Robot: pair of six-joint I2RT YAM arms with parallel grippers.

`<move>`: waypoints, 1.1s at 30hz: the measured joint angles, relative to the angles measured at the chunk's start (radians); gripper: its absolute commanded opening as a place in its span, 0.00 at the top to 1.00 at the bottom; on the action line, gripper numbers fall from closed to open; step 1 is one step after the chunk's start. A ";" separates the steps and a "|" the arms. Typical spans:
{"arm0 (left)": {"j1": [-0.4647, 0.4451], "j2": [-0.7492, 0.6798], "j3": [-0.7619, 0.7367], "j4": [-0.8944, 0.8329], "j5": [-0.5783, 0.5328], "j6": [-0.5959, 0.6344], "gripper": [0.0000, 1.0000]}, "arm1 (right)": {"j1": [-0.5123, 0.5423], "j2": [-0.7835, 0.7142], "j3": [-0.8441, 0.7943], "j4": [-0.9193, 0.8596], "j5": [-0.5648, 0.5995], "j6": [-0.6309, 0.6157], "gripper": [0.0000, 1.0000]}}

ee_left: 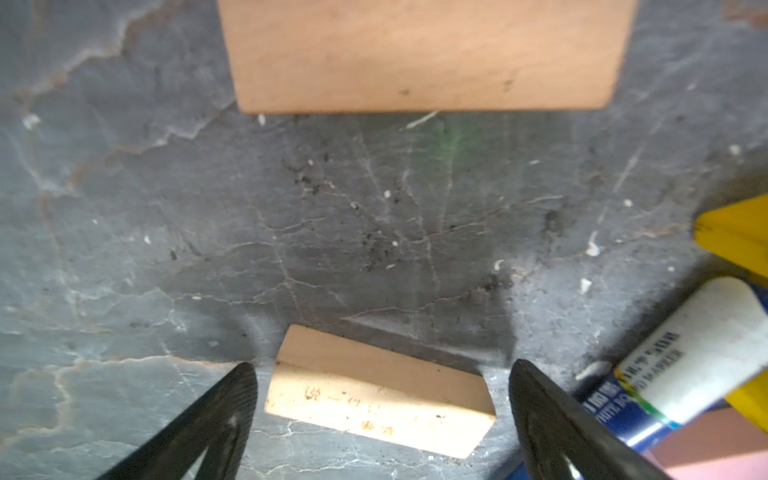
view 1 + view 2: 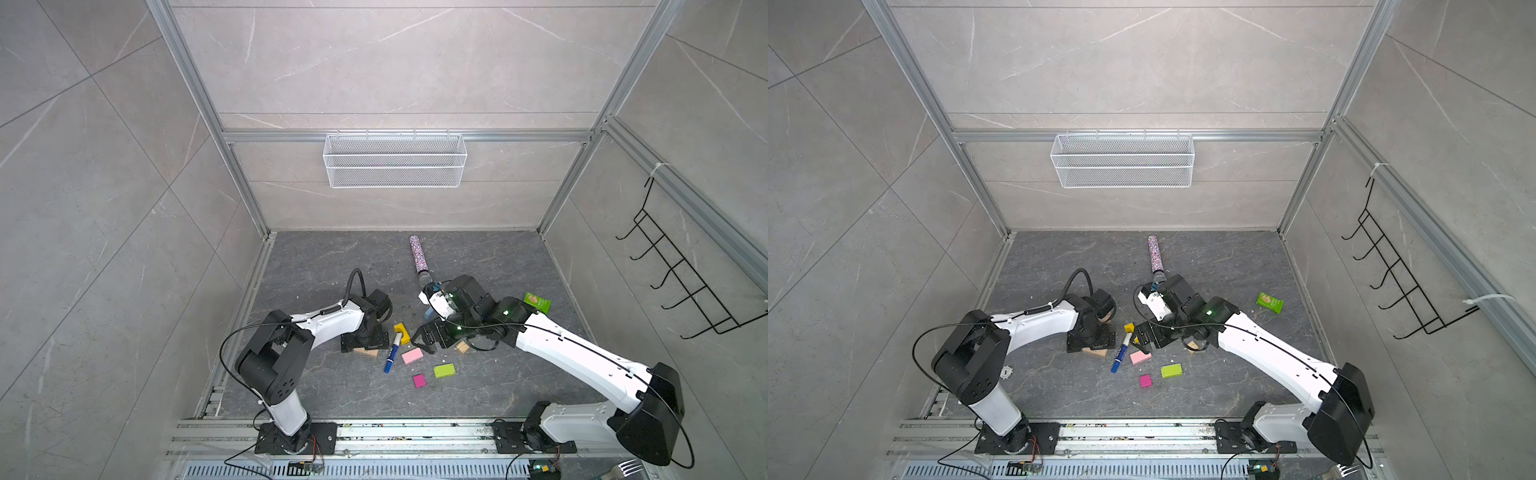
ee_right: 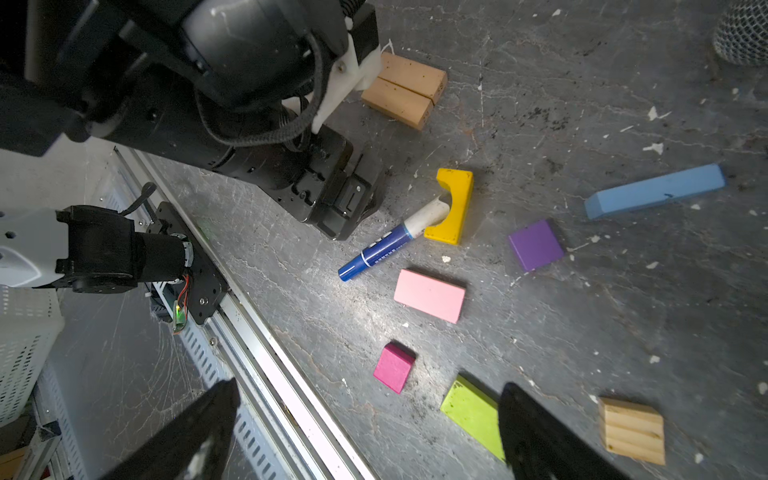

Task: Build the wood block tower
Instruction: 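Lift the printed bar and carry it toward the paired wooden bars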

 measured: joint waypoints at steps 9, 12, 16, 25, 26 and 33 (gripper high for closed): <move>0.000 -0.040 0.025 -0.010 -0.001 0.214 0.01 | 0.000 0.000 0.000 -0.022 0.000 0.000 0.01; 0.000 -0.039 0.029 -0.009 0.000 0.248 0.01 | 0.000 0.000 0.000 -0.022 0.000 0.000 0.01; 0.000 -0.031 0.028 -0.008 0.000 0.265 0.02 | 0.000 0.000 0.000 -0.022 0.000 0.000 0.01; 0.000 -0.031 0.012 -0.001 0.001 0.266 0.06 | 0.000 0.000 0.000 -0.023 0.000 0.000 0.01; 0.000 -0.031 0.006 0.000 0.002 0.266 0.06 | 0.000 0.000 0.000 -0.023 0.000 0.000 0.01; 0.000 -0.032 -0.032 0.011 0.001 0.266 0.06 | 0.000 0.000 0.000 -0.023 0.000 0.000 0.01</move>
